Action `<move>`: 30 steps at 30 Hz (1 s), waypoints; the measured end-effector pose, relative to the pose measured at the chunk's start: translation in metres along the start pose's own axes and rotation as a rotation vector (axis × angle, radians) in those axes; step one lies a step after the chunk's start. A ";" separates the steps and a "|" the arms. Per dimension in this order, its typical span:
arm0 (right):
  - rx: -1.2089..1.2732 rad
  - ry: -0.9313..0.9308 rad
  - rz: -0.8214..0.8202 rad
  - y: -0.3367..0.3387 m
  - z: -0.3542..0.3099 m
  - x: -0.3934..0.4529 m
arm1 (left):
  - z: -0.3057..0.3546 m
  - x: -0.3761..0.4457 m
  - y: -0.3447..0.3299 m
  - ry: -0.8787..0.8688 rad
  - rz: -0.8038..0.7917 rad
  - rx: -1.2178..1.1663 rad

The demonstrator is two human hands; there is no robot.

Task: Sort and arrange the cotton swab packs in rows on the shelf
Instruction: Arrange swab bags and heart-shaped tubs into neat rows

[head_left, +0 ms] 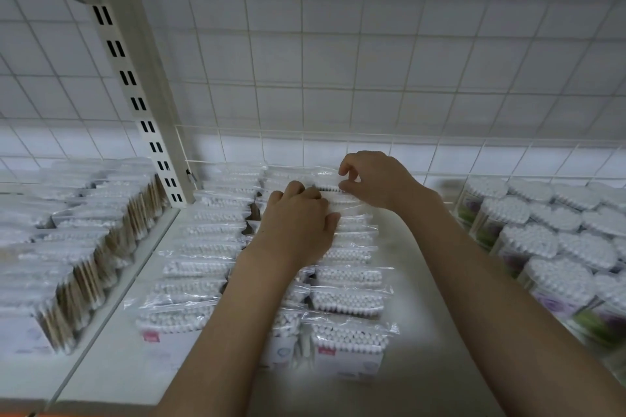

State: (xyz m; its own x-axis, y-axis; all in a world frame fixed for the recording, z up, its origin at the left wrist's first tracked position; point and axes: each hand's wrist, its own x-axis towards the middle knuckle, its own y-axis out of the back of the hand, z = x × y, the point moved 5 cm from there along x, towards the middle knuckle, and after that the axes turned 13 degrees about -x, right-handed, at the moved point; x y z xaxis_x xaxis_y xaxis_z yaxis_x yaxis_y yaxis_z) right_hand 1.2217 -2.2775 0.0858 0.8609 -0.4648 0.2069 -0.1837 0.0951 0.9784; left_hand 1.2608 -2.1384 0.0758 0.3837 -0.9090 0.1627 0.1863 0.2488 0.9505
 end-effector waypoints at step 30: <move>0.483 -0.211 0.313 0.072 0.002 -0.041 | -0.004 -0.004 -0.007 0.013 -0.041 -0.138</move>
State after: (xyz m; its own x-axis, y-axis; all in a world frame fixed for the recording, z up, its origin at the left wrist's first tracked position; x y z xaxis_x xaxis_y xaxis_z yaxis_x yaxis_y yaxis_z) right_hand 1.1727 -2.2534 0.1480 0.6277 -0.6484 0.4307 -0.6498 -0.1317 0.7486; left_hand 1.2619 -2.1354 0.0679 0.3842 -0.9154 0.1199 0.3246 0.2555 0.9107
